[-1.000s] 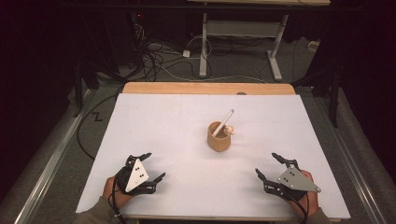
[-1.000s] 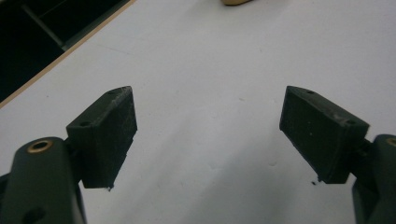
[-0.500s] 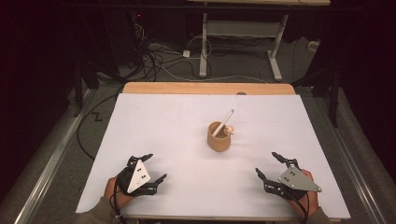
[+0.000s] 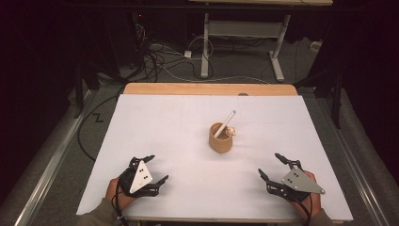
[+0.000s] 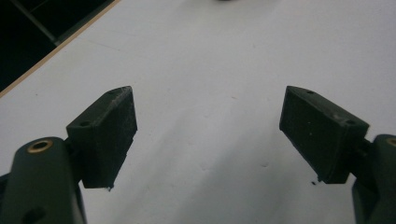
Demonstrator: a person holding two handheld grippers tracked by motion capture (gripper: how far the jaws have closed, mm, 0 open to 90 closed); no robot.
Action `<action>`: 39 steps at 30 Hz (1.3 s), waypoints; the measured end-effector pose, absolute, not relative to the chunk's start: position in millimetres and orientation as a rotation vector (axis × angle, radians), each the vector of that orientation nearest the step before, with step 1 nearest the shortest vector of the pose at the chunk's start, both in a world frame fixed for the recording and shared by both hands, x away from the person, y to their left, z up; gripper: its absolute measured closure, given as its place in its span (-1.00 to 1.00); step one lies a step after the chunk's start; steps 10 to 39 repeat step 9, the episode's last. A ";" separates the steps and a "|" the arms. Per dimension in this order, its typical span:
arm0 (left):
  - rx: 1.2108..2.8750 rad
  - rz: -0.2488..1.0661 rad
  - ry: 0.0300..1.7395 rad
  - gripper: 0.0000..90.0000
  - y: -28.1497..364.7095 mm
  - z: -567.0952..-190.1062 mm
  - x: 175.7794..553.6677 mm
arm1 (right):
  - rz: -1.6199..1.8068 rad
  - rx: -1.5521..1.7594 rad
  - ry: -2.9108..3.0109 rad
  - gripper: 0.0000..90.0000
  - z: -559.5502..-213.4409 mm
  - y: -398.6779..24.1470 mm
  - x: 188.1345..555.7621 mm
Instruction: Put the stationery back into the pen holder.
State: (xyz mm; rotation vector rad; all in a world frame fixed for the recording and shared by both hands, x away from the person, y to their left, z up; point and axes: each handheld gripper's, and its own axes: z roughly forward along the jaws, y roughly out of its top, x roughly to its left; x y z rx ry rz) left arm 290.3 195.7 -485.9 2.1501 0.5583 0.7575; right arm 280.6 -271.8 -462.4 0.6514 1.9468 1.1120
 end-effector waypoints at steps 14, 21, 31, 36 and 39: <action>2.151 0.758 0.562 -0.59 196.5 -484.7 291.2 | 1.102 0.646 1.965 -0.41 -464.4 -270.6 281.7; 2.151 0.758 0.562 -0.59 196.5 -484.7 291.2 | 1.102 0.646 1.965 -0.41 -464.4 -270.6 281.7; 2.151 0.758 0.562 -0.59 196.5 -484.7 291.2 | 1.102 0.646 1.965 -0.41 -464.4 -270.6 281.7; 2.151 0.758 0.562 -0.59 196.5 -484.7 291.2 | 1.102 0.646 1.965 -0.41 -464.4 -270.6 281.7; 2.151 0.758 0.562 -0.59 196.5 -484.7 291.2 | 1.102 0.646 1.965 -0.41 -464.4 -270.6 281.7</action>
